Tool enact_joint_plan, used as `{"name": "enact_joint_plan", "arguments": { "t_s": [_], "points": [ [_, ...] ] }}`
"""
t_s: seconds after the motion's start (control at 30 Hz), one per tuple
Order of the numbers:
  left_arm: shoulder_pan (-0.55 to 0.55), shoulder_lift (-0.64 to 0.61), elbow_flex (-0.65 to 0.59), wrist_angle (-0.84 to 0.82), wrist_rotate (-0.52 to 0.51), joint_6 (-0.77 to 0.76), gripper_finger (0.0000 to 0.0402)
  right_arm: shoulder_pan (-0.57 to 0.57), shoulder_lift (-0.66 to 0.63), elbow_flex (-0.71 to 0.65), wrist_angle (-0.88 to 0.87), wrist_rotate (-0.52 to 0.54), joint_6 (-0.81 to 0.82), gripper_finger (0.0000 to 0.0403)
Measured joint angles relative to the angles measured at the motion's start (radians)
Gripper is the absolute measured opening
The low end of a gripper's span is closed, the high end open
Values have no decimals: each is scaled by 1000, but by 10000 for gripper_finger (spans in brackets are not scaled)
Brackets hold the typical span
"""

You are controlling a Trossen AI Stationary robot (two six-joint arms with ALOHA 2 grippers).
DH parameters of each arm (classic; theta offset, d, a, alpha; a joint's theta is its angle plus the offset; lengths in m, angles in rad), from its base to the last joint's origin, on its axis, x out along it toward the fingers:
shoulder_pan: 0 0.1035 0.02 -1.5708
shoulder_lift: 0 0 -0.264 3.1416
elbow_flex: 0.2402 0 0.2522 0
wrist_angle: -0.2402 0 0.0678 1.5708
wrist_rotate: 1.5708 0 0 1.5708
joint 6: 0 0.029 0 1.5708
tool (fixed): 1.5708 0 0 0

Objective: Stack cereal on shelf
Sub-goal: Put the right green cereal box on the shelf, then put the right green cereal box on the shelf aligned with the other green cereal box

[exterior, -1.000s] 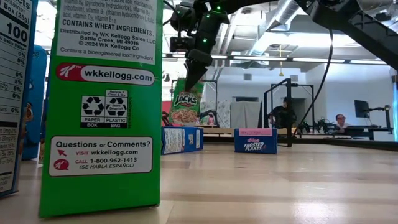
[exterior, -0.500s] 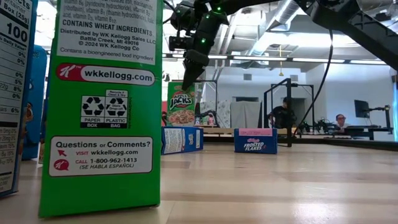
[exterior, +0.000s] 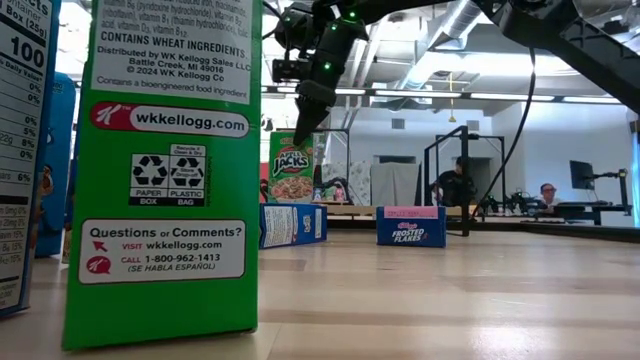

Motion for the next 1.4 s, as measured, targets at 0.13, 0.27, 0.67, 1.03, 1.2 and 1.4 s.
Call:
{"name": "enact_joint_plan", "arguments": {
  "t_s": [0.13, 0.27, 0.67, 1.03, 1.2, 1.4],
  "points": [
    [0, 0, 0, 0, 0, 0, 305, 4, 0, 0, -2, 18, 0, 302],
    [0, 0, 0, 1, 0, 0, 305, 9, -9, 28, -7, 27, 1, 322],
    [0, 0, 0, 3, 11, 3, 305, 54, -168, 26, -59, -8, 90, 336],
    [0, -1, 0, -2, 126, 26, 305, 341, -340, 26, -198, -137, 446, 329],
    [0, -1, 0, -17, 165, 33, 305, 494, -299, 27, -247, -90, 788, 327],
    [0, -1, 0, -22, 221, 80, 305, 626, -183, 23, -254, -43, 1060, 326]
  ]
}}
